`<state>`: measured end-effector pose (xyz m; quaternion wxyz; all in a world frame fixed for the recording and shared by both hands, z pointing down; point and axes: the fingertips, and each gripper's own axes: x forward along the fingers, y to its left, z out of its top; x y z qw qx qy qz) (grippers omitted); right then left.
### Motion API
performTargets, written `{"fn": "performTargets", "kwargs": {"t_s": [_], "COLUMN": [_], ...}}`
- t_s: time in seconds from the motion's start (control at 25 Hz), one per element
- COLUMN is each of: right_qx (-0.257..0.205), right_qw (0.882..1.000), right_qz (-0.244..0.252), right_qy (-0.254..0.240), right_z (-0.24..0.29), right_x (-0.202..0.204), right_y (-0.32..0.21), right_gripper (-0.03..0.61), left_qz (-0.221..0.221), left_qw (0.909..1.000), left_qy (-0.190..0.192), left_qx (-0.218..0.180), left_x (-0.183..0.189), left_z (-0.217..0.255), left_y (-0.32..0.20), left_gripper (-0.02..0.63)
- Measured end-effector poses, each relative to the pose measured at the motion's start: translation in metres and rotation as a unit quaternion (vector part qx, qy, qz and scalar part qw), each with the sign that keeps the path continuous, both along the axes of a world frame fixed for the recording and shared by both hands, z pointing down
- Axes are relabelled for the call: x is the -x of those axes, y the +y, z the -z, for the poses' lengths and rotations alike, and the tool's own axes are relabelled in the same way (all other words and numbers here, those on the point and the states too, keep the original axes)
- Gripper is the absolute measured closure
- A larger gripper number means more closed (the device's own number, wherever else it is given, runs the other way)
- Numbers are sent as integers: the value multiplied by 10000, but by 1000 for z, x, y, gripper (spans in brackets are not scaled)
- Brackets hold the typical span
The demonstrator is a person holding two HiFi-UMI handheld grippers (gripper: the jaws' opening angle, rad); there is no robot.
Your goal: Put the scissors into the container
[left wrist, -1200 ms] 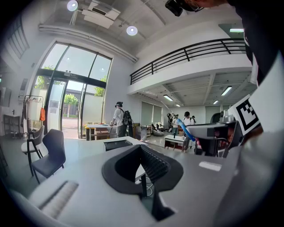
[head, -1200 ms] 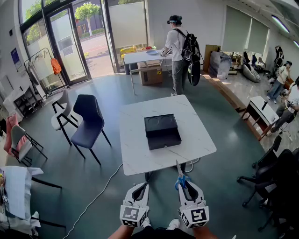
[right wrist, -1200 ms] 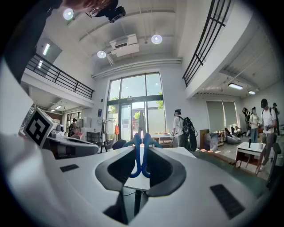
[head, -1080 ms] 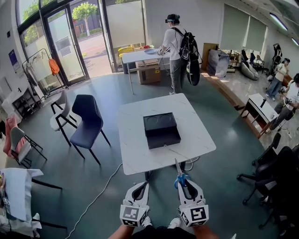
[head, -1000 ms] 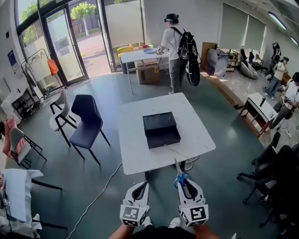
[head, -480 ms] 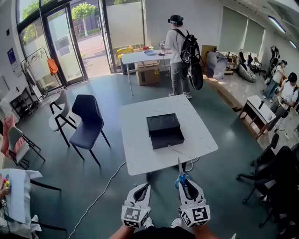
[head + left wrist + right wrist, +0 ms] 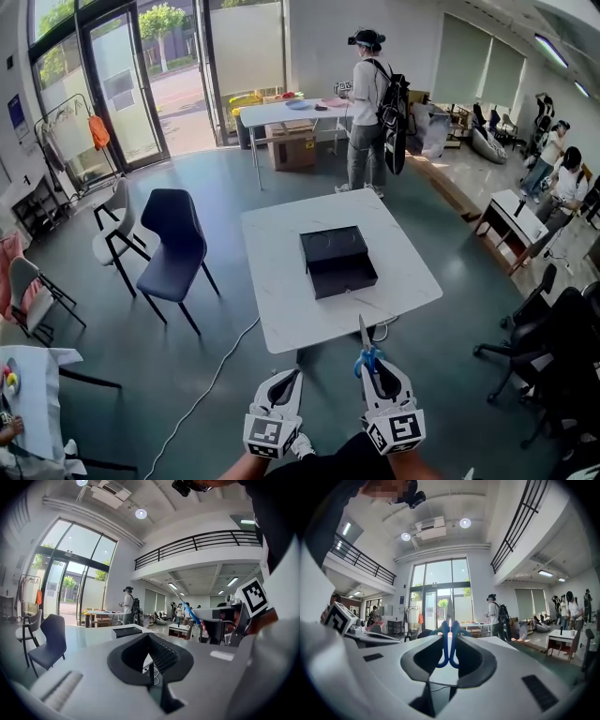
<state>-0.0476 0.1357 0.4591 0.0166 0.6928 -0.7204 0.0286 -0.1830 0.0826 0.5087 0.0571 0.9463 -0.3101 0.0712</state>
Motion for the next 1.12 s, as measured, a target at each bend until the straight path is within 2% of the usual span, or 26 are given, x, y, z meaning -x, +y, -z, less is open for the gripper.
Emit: {"fn": "performTargets", "kwargs": {"t_s": [0.28, 0.48, 1.12], "right_qx": [149, 158, 220], "right_qw": [9997, 9998, 9989], "right_qz": [-175, -27, 337], "right_qy": [-54, -118, -234], "right_z": [-7, -6, -17], "right_x": [-25, -45, -138], "right_y": [-14, -34, -94], "right_gripper": [488, 488, 488], "left_qz": [-27, 92, 357], "left_qw": [10000, 9999, 9989], "left_qy": [17, -121, -297], "left_qx": [19, 25, 111], "left_x": [-14, -30, -126], "left_z": [-3, -4, -9], "left_y": [-19, -36, -93], "left_gripper": [604, 604, 604]}}
